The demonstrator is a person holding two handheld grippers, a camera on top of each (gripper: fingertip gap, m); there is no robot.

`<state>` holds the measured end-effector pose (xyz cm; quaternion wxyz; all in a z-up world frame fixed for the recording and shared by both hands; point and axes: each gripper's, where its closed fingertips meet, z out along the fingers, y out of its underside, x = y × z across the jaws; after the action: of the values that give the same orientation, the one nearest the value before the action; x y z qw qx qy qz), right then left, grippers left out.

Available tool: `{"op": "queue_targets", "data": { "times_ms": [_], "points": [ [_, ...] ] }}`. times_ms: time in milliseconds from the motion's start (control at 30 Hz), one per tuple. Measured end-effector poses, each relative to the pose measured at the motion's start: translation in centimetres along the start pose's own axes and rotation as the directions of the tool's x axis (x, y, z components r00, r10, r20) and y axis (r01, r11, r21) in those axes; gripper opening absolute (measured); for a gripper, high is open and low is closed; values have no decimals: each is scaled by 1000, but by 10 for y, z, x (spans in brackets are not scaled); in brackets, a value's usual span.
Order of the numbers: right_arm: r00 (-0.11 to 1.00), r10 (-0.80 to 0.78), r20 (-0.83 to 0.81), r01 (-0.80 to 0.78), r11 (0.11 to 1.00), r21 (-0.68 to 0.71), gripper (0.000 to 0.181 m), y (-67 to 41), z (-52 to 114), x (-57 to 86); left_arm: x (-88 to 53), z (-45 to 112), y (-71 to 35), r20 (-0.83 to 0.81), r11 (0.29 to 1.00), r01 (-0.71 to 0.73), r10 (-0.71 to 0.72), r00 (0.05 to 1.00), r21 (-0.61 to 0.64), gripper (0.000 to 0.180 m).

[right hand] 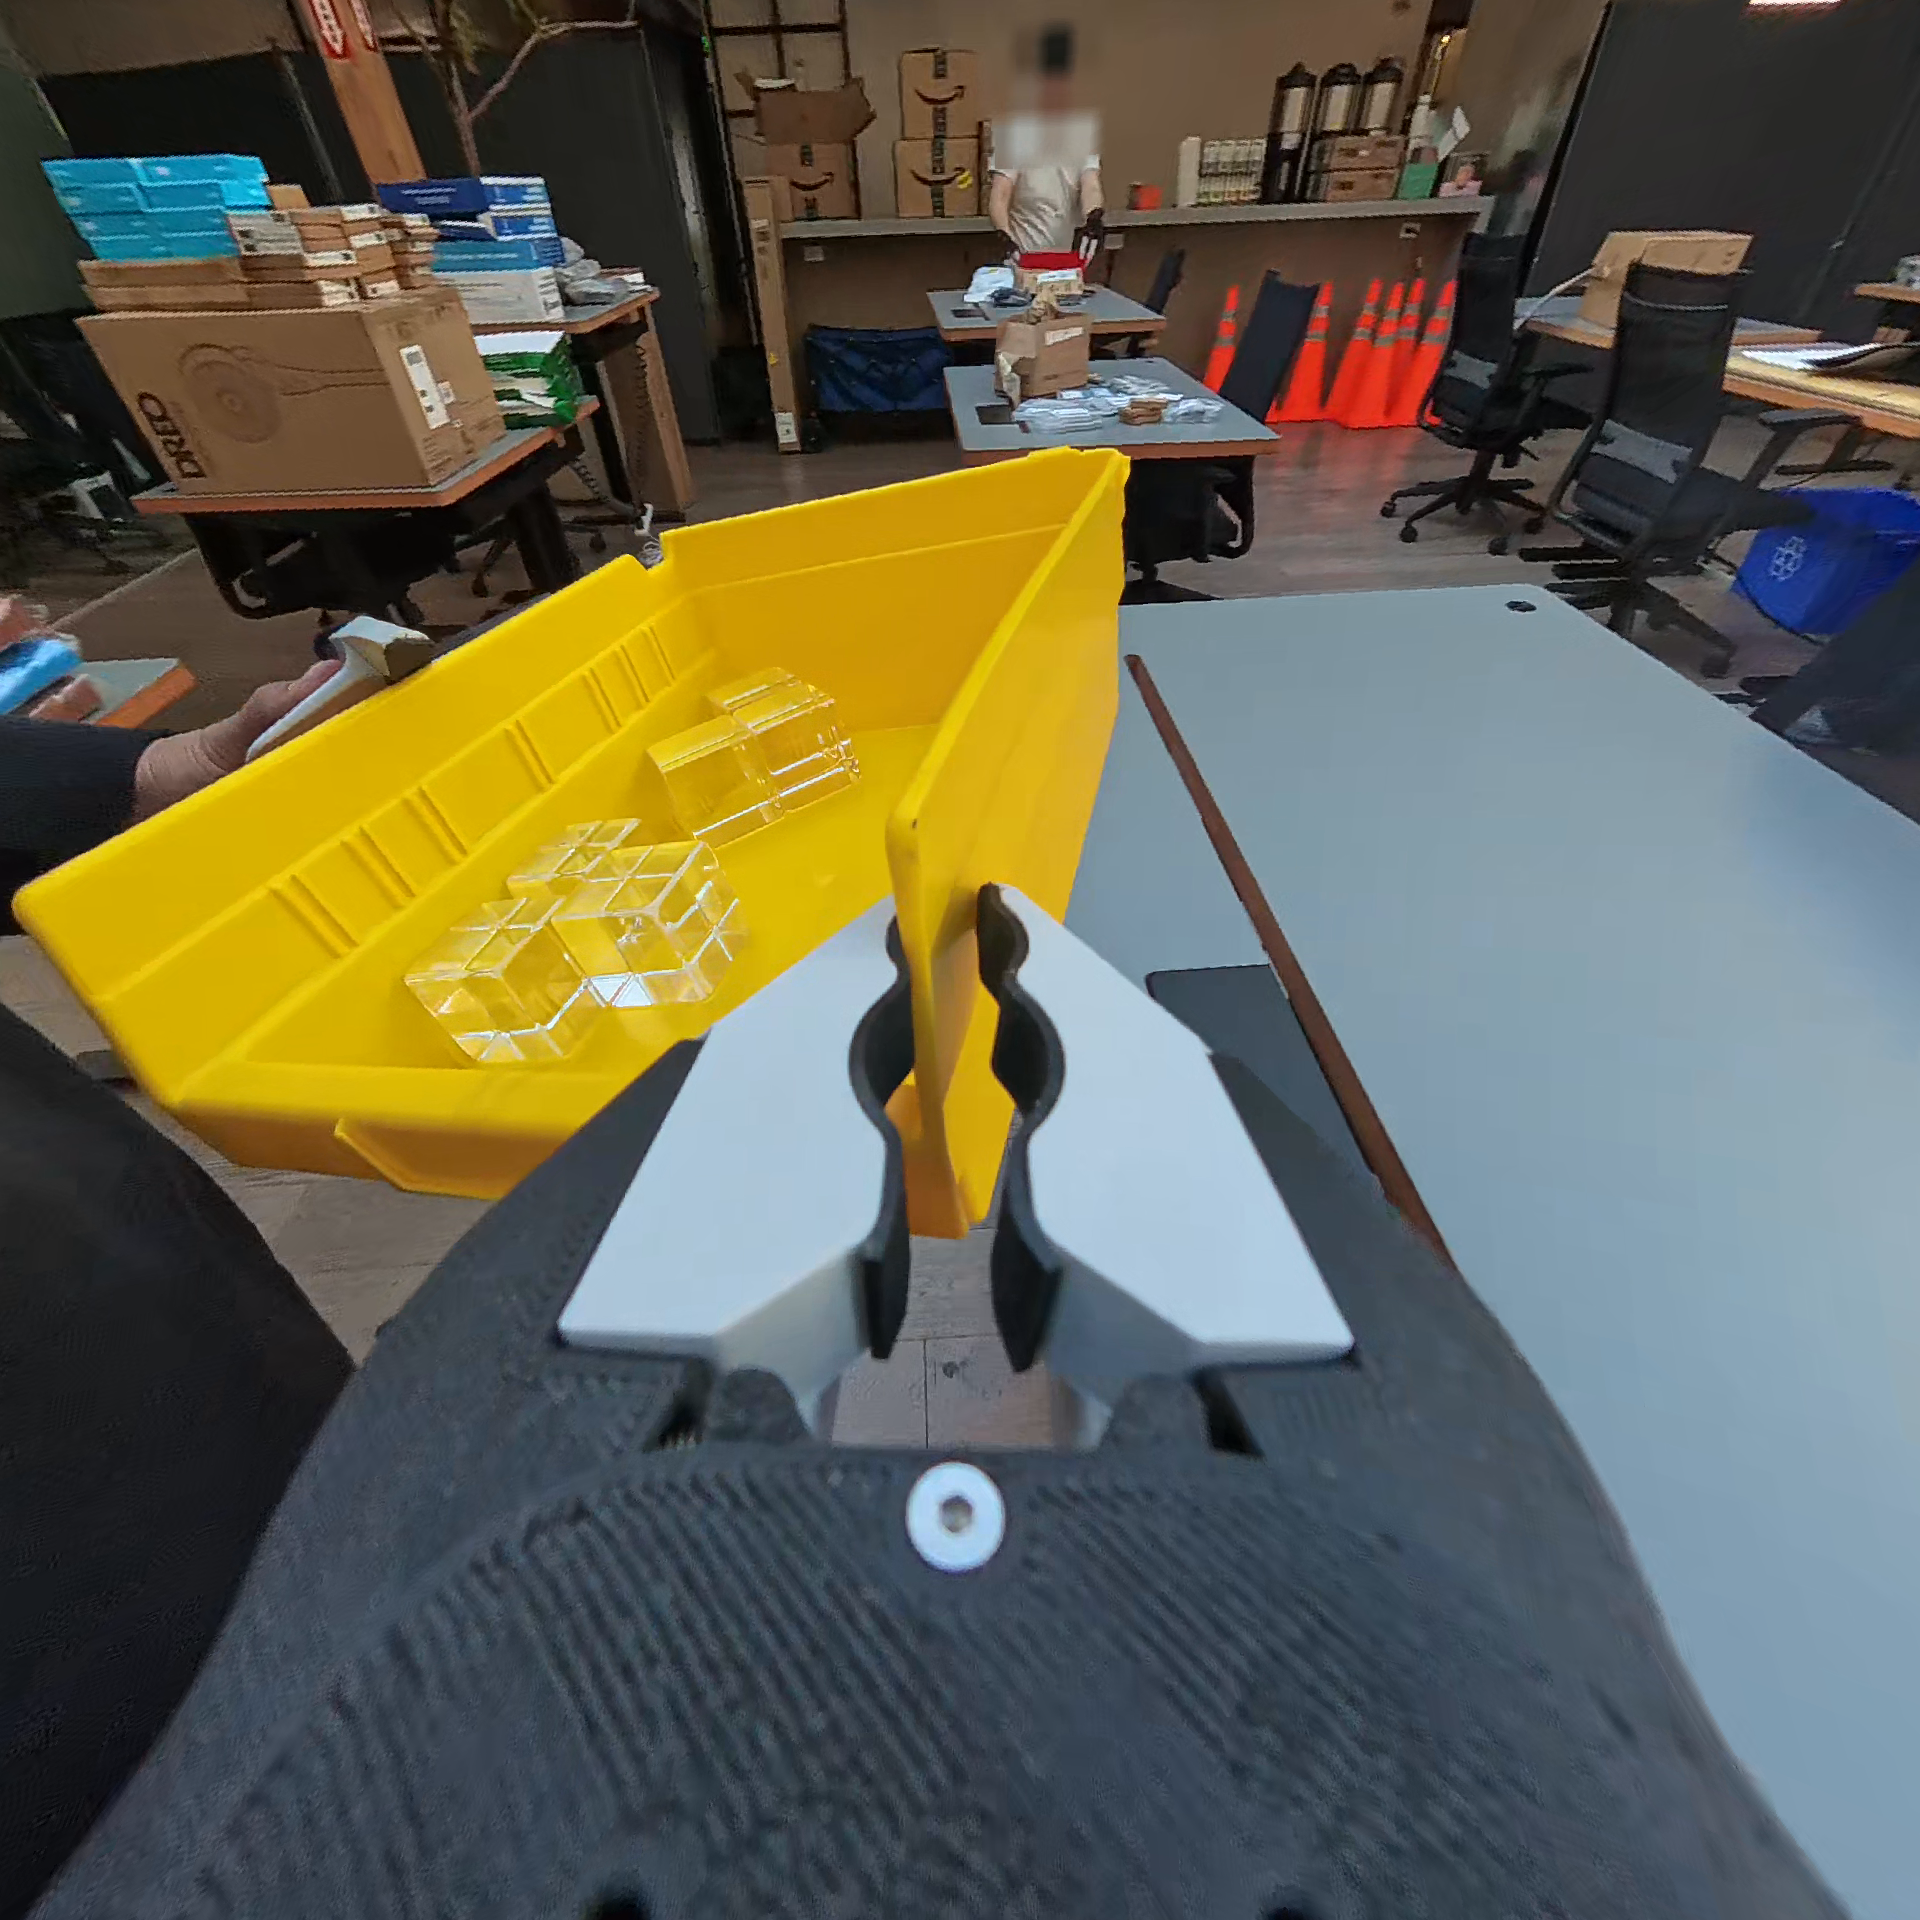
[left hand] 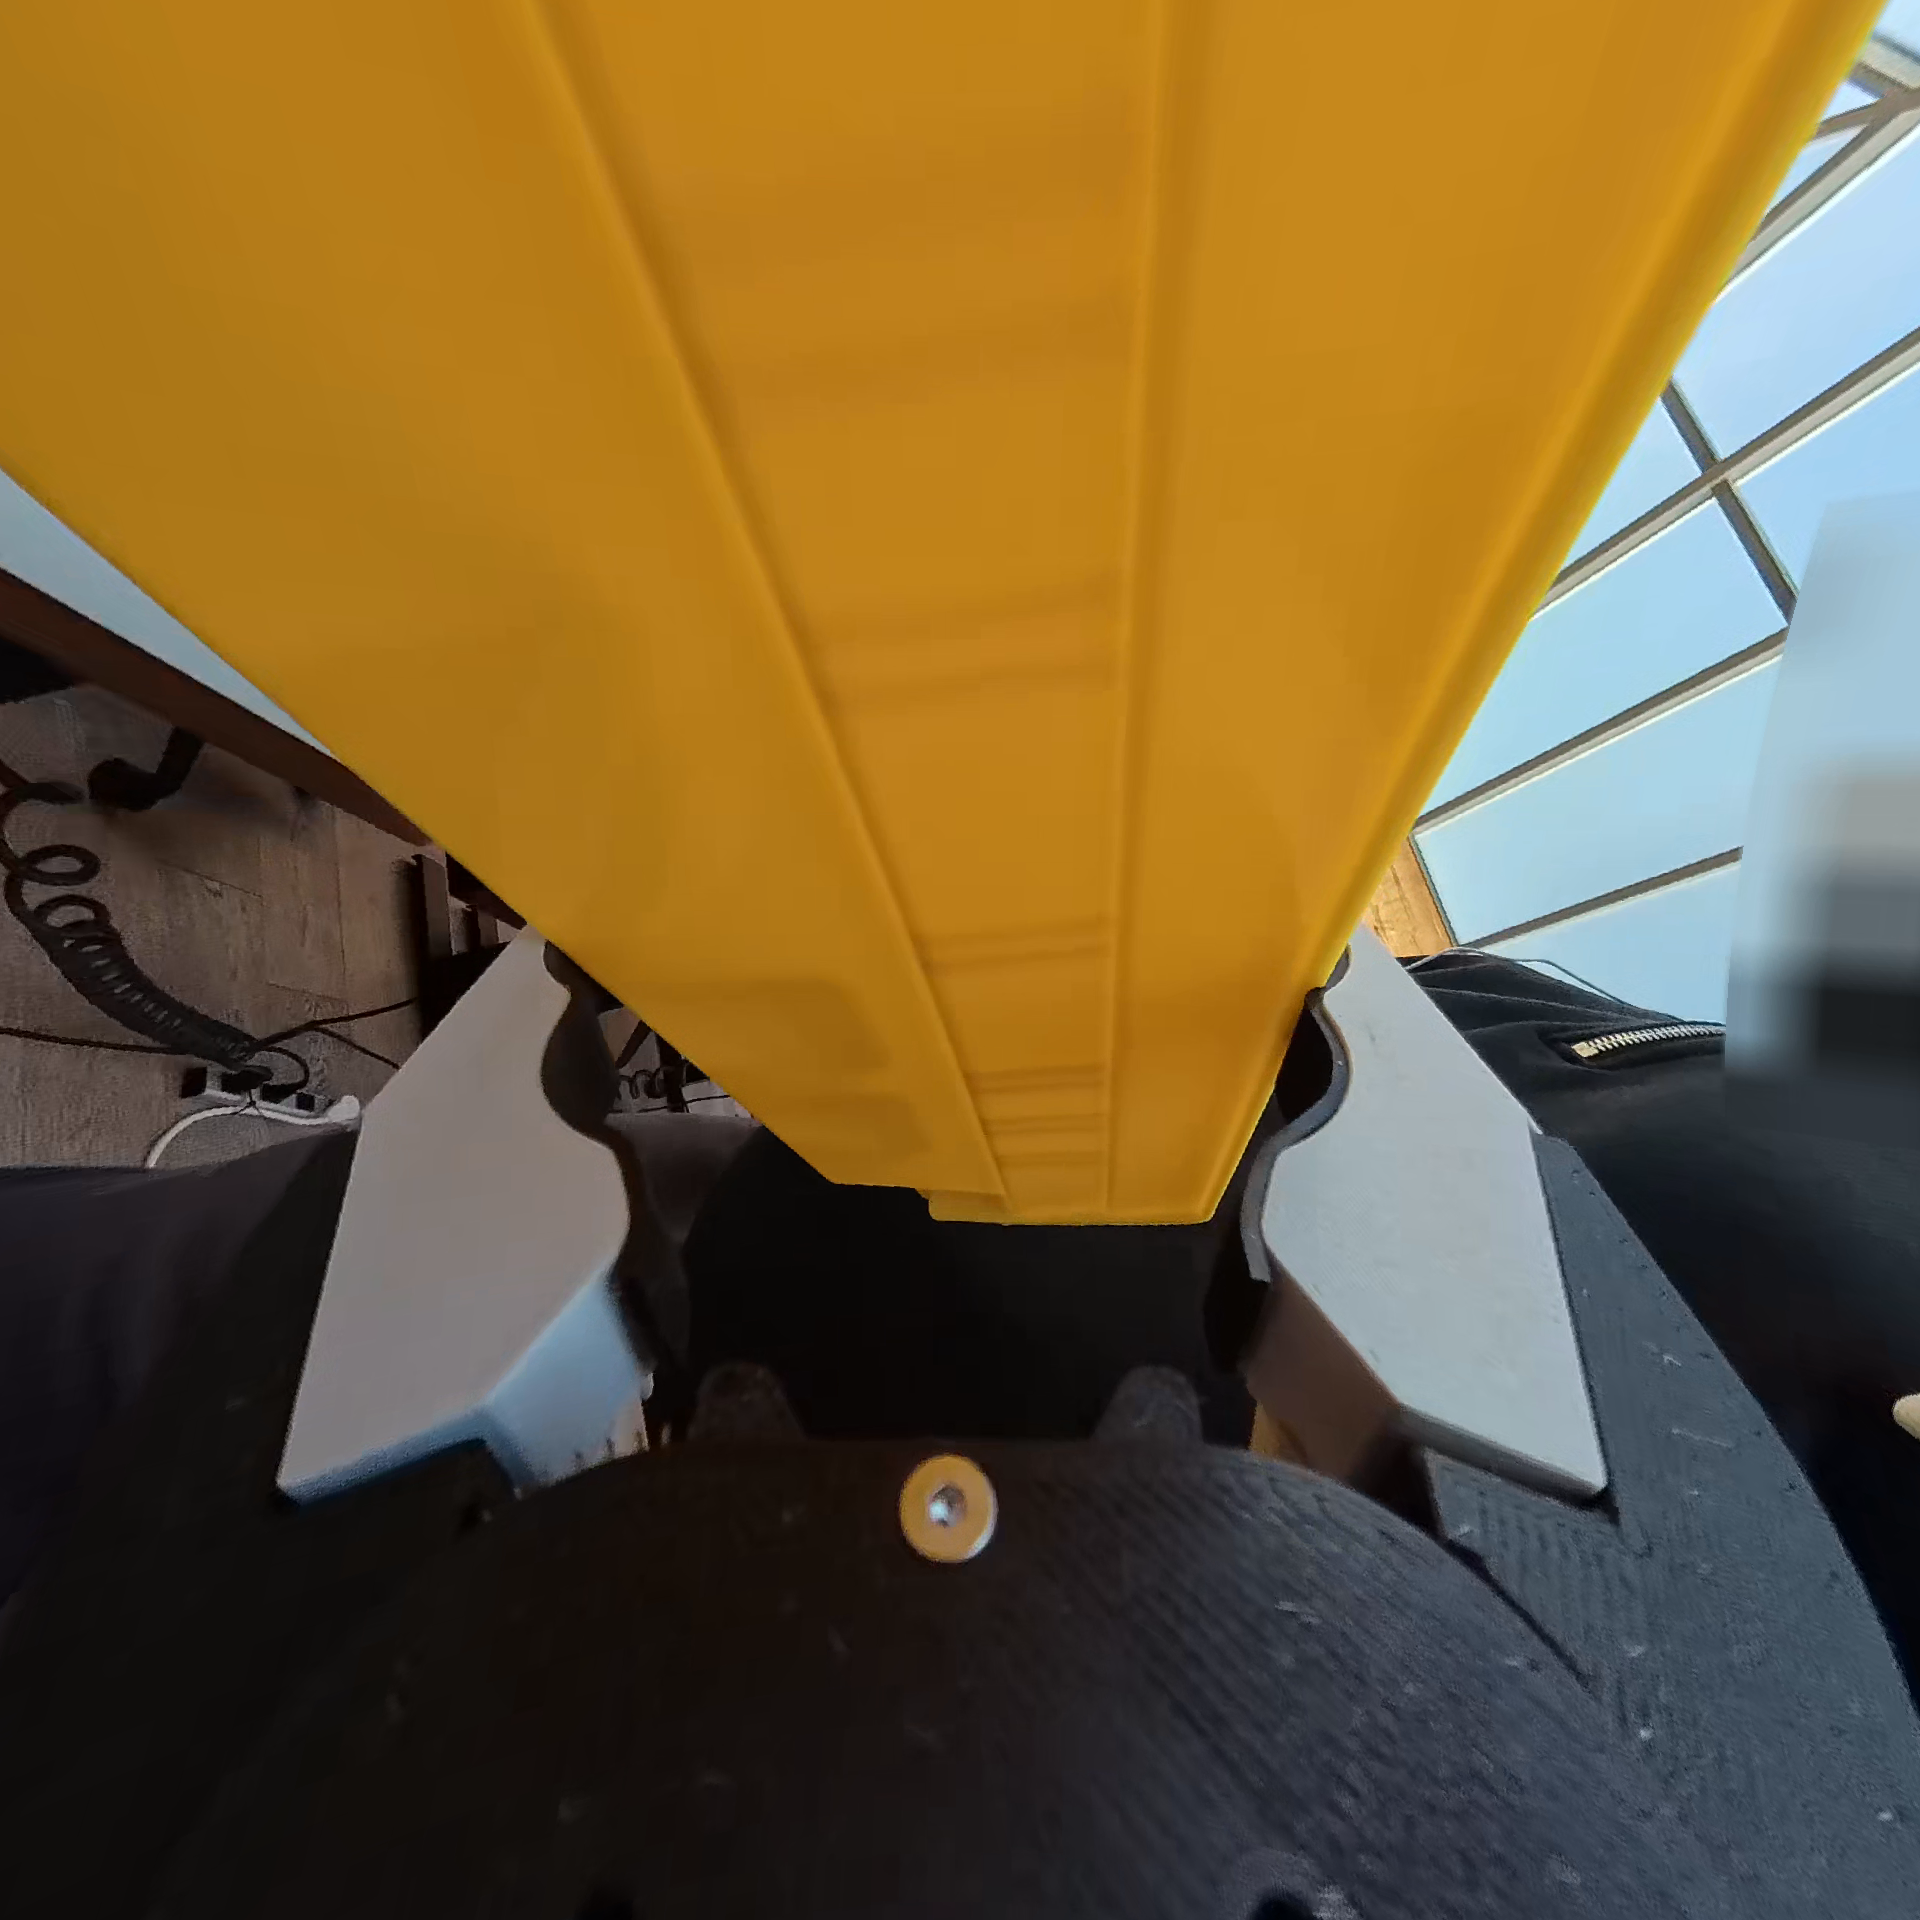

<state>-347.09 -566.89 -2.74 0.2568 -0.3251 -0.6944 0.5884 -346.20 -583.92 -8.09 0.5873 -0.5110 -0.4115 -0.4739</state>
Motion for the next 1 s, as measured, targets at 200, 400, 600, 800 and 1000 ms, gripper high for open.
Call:
{"op": "queue_targets", "data": {
  "times_ms": [200,400,600,800,1000],
  "points": [
    [994,95,-51,-94,995,25,8,10,89,108,-65,15,-145,-25,998,61,-61,998,-7,129],
    [980,140,-143,-140,990,14,8,2,165,205,-107,34,-269,-39,993,102,-104,994,-63,130],
    [919,205,-338,-207,978,30,9,10,233,265,-155,39,-382,-52,950,157,-177,983,-272,130],
    [750,305,-586,-345,938,47,9,35,310,275,-213,13,-474,0,801,267,-316,949,-535,130],
    [623,345,-702,-448,893,41,12,50,385,258,-244,-22,-539,83,651,316,-363,928,-690,131]
  ]
}}
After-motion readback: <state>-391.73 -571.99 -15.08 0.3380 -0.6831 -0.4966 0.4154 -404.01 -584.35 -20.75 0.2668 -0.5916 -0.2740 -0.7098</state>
